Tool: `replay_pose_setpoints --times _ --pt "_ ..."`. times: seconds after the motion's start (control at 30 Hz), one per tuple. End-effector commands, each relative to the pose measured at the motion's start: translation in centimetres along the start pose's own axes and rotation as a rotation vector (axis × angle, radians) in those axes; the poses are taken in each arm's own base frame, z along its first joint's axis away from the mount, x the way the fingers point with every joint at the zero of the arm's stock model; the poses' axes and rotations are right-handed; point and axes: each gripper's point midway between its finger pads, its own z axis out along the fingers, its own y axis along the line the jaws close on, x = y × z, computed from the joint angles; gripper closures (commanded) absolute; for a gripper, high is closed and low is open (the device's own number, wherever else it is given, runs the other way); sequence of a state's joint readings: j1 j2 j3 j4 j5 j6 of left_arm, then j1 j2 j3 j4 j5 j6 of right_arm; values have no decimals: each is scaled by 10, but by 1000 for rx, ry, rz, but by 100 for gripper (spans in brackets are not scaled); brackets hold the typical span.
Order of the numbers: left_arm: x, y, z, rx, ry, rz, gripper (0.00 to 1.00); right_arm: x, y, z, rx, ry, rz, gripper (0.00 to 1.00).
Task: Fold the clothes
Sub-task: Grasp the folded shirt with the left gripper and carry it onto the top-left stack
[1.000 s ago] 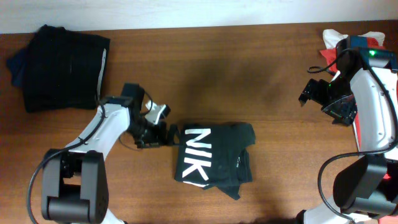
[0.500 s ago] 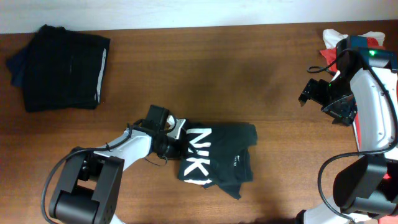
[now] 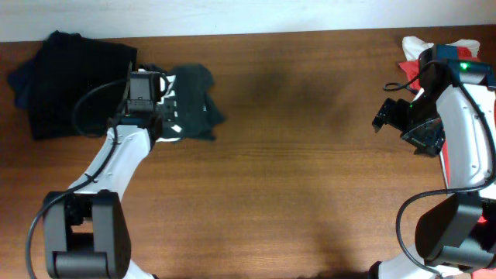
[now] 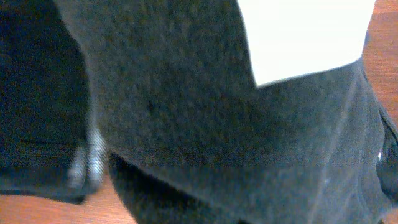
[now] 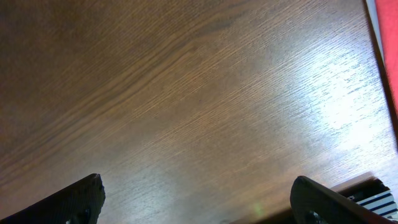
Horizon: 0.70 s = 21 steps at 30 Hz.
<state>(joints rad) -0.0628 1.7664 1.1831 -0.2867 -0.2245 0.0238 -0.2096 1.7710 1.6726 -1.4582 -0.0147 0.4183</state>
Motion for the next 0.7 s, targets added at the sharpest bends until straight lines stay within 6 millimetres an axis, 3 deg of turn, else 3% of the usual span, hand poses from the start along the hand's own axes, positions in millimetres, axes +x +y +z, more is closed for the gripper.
replay_pose_setpoints --times 0.0,0.2,0.43,0.53,0.67 --pt "-22 70 2 -178 -72 0 99 -4 -1 -5 7 -24 5 1" --pt "-49 132 -10 -328 -158 -63 99 -4 -1 -5 7 -24 4 1" --pt "-94 153 -36 -394 -254 -92 99 -4 -1 -5 7 -24 5 1" --pt "-96 158 -37 -401 -265 -100 99 -4 -1 -5 7 -24 5 1" --pt "-94 180 -34 -436 -280 -133 99 -4 -1 -5 7 -24 5 1"
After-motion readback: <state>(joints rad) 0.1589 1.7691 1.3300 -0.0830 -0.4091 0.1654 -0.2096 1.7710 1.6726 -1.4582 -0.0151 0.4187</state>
